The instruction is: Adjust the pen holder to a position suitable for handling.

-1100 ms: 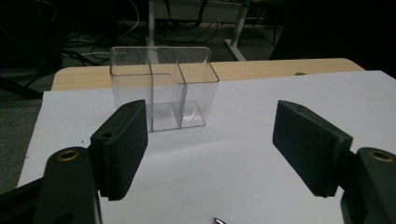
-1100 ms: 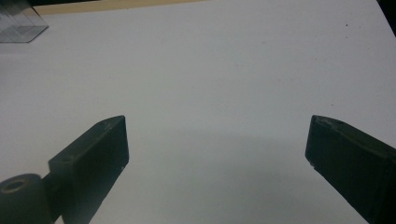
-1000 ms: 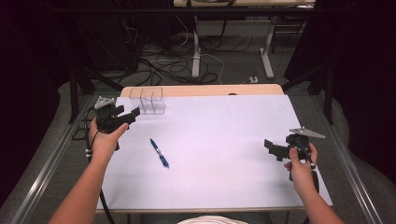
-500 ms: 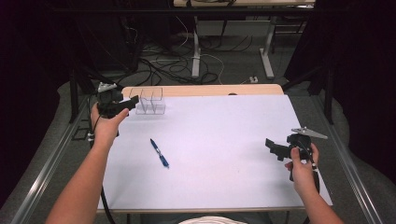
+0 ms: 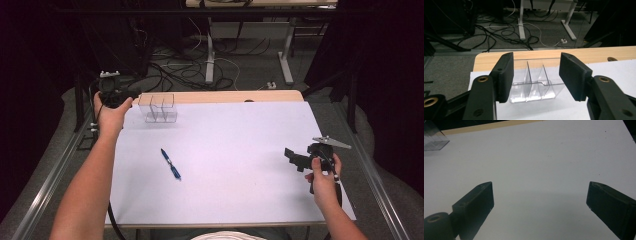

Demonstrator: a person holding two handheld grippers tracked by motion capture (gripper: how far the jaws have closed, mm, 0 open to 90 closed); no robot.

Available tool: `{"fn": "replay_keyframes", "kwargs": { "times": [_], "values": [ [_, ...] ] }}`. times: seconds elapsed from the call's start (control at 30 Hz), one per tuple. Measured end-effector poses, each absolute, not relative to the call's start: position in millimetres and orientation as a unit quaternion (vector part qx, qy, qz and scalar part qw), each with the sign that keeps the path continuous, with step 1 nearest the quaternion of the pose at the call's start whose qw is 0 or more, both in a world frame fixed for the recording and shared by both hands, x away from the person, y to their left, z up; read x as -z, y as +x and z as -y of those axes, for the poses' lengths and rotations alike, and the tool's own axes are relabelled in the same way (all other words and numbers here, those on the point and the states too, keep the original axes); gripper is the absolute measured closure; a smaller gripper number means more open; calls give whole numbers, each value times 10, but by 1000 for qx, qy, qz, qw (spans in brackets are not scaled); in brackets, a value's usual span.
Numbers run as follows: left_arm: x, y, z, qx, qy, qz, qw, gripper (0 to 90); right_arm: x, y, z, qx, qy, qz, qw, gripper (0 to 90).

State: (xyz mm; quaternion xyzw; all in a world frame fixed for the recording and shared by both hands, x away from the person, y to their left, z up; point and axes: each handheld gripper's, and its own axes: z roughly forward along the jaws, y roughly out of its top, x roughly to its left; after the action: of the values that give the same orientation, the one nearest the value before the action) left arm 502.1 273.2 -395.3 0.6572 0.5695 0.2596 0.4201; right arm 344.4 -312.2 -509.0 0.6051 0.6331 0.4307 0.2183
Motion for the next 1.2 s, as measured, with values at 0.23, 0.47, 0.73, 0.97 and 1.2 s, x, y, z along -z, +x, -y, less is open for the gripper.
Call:
{"fn": "replay_keyframes", "kwargs": {
  "times": [0.23,0.47,0.73,0.97,1.2],
  "values": [
    [4039,5202,-2753,-260,654,-584,406,506,5115,3458,3117,-427,607,-634,214,73],
    [4170,5325,-2777,-253,651,-596,396,549,5125,3461,3130,-426,605,-637,214,73],
    [4327,5444,-2762,-250,664,-602,368,595,5124,3460,3133,-428,607,-635,212,75],
    [4442,5519,-2749,-241,672,-607,349,615,5119,3455,3138,-431,610,-632,206,77],
    [4538,5549,-2741,-238,676,-612,335,651,5115,3451,3154,-430,611,-633,202,77]
  ]
}}
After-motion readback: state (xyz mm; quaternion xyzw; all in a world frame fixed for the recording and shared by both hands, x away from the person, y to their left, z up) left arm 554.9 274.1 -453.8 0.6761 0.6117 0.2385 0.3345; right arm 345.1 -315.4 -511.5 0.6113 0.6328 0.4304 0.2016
